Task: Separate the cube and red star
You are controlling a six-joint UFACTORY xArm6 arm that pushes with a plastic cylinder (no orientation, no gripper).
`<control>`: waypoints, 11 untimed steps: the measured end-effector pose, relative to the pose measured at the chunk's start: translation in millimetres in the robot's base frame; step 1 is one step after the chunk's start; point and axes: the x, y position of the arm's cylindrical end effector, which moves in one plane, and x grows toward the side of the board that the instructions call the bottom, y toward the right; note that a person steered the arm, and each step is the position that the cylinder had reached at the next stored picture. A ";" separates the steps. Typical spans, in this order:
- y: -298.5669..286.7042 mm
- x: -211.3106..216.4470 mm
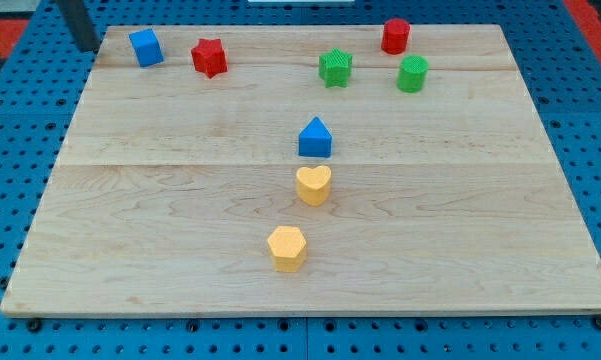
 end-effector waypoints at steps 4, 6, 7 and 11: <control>64.5 -0.9; 178.8 13.7; 153.4 41.5; 113.8 -25.5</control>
